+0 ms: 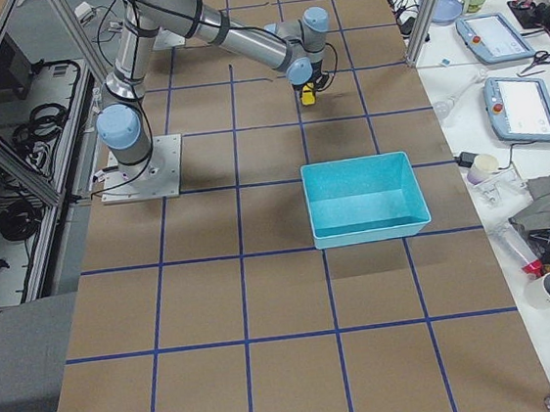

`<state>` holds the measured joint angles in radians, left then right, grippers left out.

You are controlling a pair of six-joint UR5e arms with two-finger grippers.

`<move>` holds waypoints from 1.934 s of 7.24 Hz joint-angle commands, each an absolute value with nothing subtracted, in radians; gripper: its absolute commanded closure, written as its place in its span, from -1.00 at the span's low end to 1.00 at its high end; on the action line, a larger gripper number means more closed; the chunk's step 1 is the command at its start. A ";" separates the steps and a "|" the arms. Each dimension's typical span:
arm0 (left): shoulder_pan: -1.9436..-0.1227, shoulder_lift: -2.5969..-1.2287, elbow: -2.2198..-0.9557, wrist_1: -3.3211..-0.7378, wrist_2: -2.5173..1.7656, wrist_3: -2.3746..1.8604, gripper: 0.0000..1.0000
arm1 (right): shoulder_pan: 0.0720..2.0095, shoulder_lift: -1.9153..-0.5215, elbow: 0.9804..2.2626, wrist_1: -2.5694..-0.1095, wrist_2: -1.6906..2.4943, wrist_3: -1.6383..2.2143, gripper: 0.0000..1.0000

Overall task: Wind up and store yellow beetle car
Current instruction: 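Carry the car with the right gripper into the light-blue bin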

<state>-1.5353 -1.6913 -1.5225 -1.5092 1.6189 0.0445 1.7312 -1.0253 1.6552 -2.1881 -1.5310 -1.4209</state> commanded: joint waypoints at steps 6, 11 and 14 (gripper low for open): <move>-1.536 -1.695 -1.523 -1.497 1.620 0.044 -1.00 | 1.191 -1.114 1.330 -1.916 -1.517 -1.761 0.69; -1.537 -1.697 -1.525 -1.496 1.620 0.044 -1.00 | 1.020 -0.994 1.365 -1.997 -1.491 -1.909 0.67; -1.537 -1.698 -1.525 -1.496 1.620 0.045 -1.00 | 0.992 -0.967 1.449 -2.074 -1.485 -2.117 0.51</move>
<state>-1.5371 -1.6972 -1.5248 -1.4957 1.6198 0.0452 0.9968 -0.9789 1.4128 -2.0487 -1.4864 -2.0079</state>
